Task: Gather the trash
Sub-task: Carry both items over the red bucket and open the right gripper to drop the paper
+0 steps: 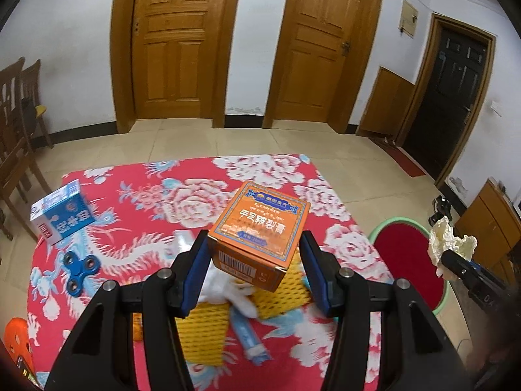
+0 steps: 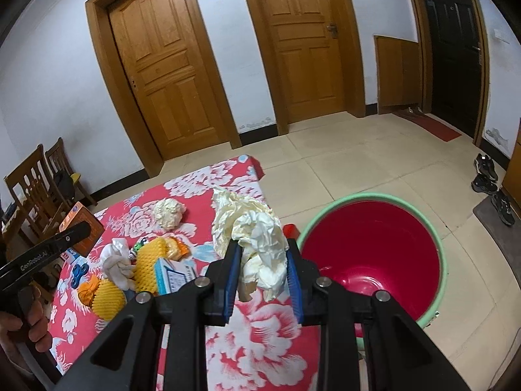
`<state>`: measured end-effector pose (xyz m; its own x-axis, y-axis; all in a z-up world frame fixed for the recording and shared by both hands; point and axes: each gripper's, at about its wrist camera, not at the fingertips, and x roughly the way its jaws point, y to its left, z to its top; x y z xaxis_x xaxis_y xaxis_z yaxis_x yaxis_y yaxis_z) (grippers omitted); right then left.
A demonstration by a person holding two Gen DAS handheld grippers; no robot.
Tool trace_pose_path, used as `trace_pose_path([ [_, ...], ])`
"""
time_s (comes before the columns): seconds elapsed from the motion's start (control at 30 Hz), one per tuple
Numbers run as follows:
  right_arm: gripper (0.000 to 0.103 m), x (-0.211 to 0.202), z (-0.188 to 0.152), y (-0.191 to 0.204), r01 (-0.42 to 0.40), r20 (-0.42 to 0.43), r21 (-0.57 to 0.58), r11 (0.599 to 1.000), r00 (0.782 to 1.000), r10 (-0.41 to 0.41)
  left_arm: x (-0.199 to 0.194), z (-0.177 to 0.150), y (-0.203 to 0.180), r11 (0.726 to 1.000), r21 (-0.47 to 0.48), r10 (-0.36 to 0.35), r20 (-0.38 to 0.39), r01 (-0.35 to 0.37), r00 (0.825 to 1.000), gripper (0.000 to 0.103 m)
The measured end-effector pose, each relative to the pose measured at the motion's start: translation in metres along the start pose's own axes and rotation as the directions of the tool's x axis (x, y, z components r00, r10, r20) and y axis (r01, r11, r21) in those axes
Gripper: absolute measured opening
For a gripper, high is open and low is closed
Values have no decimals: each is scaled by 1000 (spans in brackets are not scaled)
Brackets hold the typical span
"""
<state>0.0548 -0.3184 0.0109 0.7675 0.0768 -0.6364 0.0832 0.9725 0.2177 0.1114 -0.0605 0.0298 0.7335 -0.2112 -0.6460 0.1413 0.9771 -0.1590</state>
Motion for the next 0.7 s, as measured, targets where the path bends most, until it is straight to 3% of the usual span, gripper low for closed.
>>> trace_pose_path([
  [0.37,30,-7,-6,-47,55,3,75,996,998,-55,24,0,-56,994,66,-82,-34,85,996,55],
  [0.7,30,1,-15,-92,113,-29,150,982,994,-110,49,-8,-116,973,142,-171,-86,182,982,55],
])
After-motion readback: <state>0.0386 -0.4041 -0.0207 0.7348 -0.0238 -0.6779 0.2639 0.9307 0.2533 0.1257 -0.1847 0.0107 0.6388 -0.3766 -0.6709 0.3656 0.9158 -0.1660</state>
